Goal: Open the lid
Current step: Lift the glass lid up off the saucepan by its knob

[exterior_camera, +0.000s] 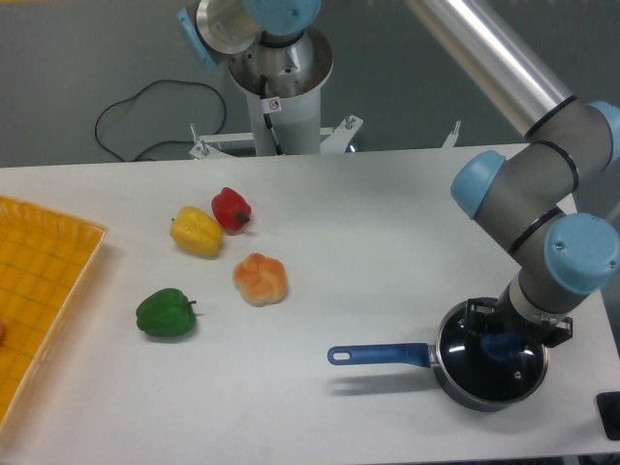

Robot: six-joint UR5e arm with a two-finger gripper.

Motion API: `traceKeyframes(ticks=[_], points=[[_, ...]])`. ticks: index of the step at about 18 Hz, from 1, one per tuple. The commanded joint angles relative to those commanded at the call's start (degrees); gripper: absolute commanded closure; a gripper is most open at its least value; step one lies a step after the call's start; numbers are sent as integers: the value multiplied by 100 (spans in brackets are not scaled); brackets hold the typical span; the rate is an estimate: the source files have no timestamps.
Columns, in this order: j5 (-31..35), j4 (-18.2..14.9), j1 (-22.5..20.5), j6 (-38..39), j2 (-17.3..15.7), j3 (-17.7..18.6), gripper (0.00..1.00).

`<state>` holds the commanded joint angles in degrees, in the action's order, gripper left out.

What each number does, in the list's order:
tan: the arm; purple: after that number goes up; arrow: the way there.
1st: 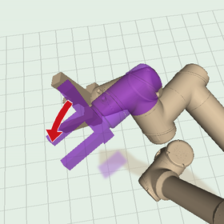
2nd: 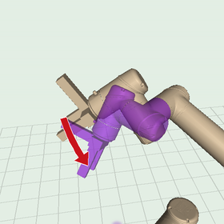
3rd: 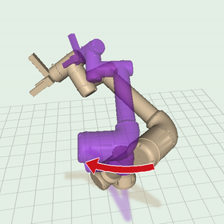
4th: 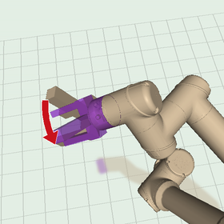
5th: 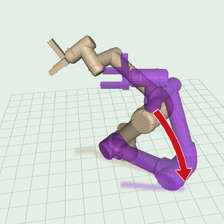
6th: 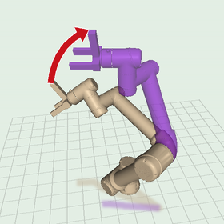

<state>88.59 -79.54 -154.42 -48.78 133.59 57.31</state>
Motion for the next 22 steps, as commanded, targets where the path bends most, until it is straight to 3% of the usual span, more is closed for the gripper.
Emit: traceKeyframes(ticks=[5, 10, 13, 22], points=[[0, 0, 0, -70, -26, 17, 40], [-79, 9, -9, -290, -272, 263, 41], [-88, 219, -26, -334, -395, 483, 41], [-211, 211, -88, -352, -676, 624, 41]])
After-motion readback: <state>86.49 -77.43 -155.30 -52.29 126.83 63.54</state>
